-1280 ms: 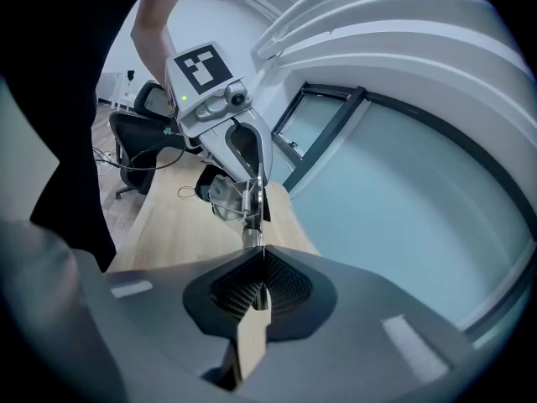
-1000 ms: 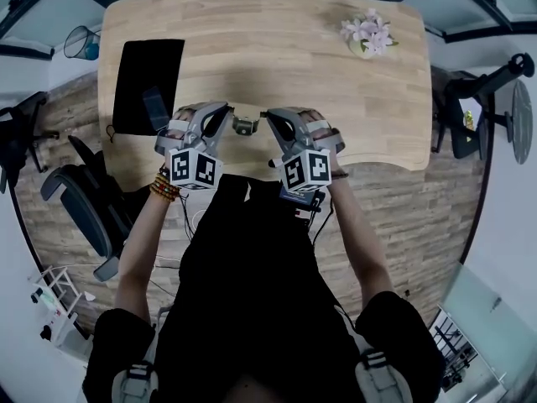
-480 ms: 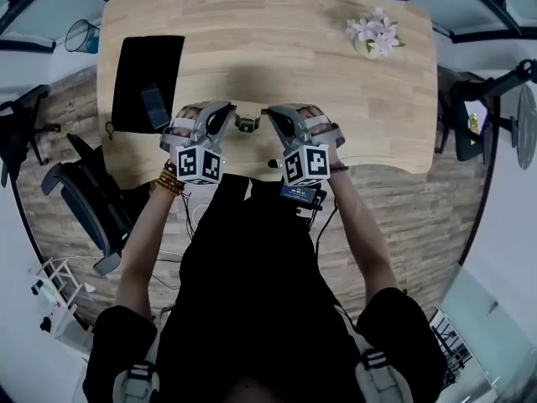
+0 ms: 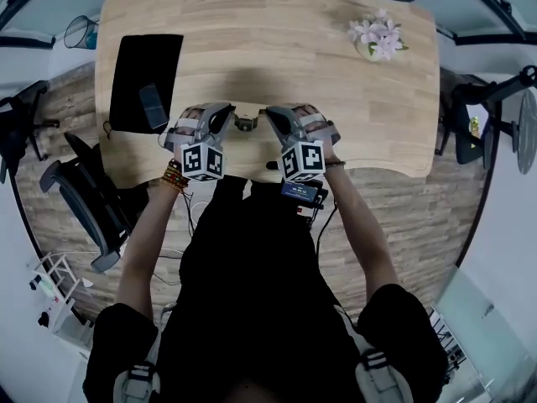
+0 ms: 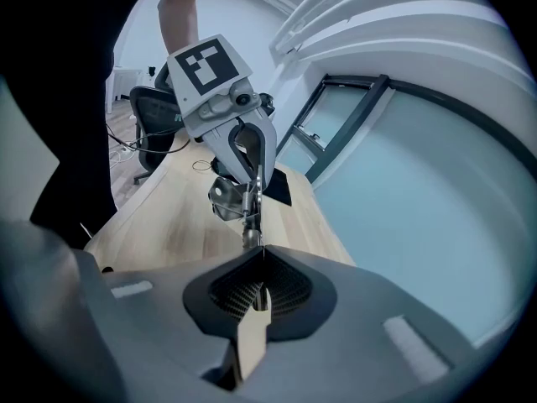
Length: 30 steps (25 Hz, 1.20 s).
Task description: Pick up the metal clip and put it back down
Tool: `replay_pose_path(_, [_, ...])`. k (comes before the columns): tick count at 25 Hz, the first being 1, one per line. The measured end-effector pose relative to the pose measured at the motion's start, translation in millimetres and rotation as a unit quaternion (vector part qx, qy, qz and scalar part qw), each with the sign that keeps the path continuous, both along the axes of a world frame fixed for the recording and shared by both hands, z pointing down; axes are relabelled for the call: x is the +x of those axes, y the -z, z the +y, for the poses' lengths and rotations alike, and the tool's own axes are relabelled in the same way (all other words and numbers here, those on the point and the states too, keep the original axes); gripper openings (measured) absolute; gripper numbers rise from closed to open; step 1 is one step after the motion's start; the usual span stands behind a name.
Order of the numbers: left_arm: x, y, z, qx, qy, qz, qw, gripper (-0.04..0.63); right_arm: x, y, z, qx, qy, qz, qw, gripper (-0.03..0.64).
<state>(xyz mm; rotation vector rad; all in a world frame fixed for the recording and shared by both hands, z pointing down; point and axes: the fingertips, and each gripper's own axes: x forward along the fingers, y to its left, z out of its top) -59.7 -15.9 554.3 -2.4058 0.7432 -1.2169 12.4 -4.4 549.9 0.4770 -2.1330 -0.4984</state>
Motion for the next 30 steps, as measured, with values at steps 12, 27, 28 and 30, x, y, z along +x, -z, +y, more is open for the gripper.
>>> replay_pose_path(12, [-1,-52,4,-0.04,0.014,-0.022,0.9989,0.021,-2,-52,1,-0.033,0.022,0.007,0.999,0.023])
replay_pose_path(27, [-1,-104,1,-0.082,0.02,-0.045,0.9954,0.02,-2,-103,-5,-0.052,0.048,0.031,0.997,0.023])
replay_pose_path(28, [-1,-106,1,-0.083,0.02,-0.047,0.9953,0.02,-2,-105,-5,-0.052,0.049,0.033,0.997,0.023])
replay_pose_path(30, [0,-111,0,-0.083,0.019,-0.053,0.995,0.02,-2,-111,-6,-0.052,0.051,0.036,0.997,0.023])
